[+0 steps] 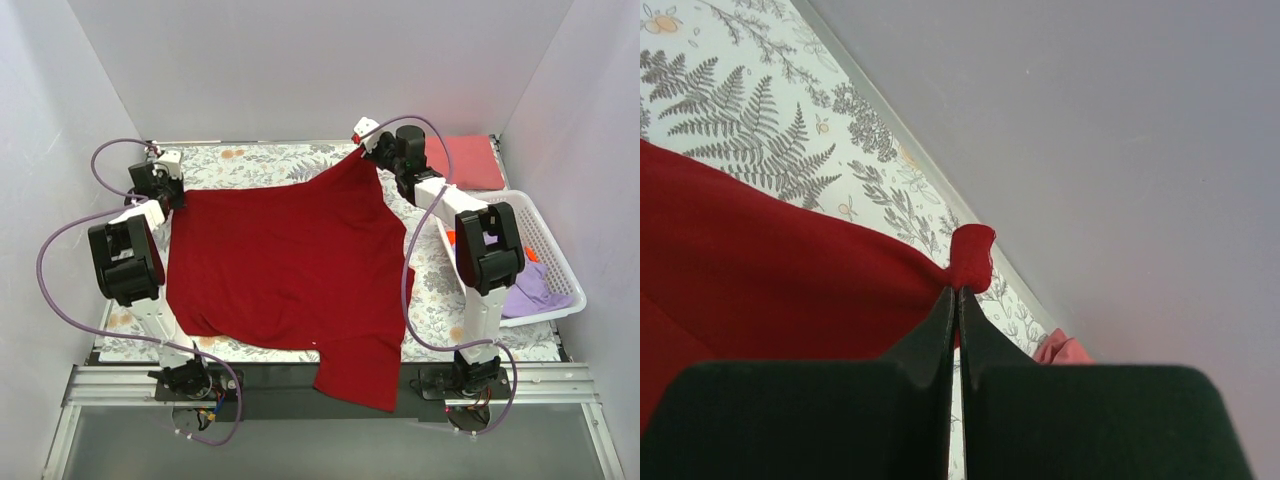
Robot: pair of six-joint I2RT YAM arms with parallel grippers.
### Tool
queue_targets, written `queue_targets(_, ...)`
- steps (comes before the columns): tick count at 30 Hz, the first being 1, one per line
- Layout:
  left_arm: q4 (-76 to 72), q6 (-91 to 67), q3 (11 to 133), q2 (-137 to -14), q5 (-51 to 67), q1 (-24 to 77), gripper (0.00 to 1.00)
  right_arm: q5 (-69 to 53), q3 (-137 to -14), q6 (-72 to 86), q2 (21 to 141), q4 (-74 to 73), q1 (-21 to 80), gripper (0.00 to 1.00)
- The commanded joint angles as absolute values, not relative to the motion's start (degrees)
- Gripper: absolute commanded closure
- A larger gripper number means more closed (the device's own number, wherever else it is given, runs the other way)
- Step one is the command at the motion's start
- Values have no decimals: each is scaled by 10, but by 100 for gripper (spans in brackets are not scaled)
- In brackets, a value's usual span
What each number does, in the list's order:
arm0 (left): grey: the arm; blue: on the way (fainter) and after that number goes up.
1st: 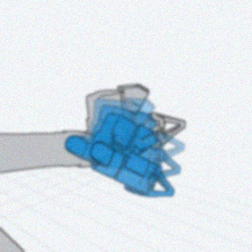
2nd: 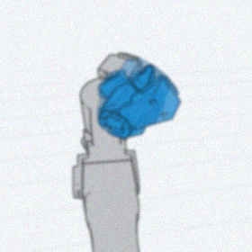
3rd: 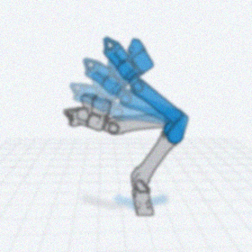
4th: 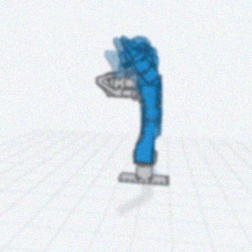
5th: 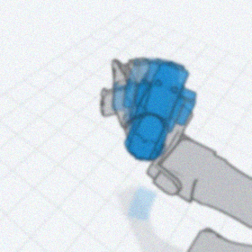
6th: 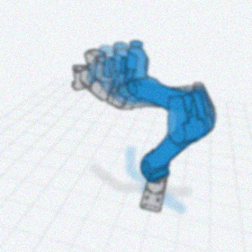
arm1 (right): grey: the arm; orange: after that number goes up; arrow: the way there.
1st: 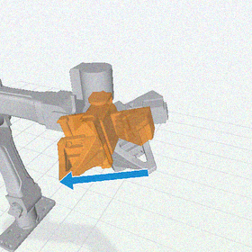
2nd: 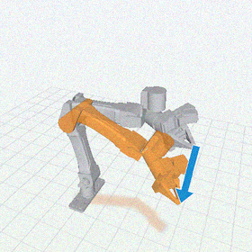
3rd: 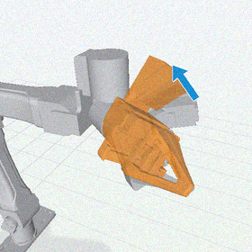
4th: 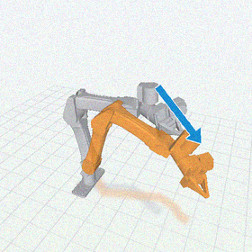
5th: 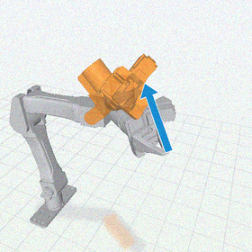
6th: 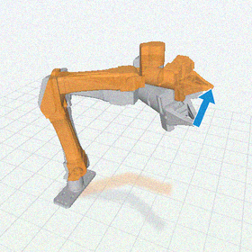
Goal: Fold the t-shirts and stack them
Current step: Flatten the tshirt out, then fold the tshirt
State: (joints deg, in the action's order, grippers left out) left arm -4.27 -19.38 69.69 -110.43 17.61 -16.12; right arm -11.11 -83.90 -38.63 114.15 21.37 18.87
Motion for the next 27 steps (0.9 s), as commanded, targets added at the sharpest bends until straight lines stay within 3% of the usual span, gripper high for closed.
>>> queue_targets(1, -4, -180, 741, -1127, 190, -163, 100, -98, -872, -395, 1161, 242, 192, 99)
queue_targets(18, 143, -88, 845, -1158, 268, -177, 97, -105, -849, -381, 1085, 142, 203, 99)
queue_targets(27, 203, -4, 819, -1100, 322, -200, 96, -122, -797, -376, 988, 57, 221, 99)
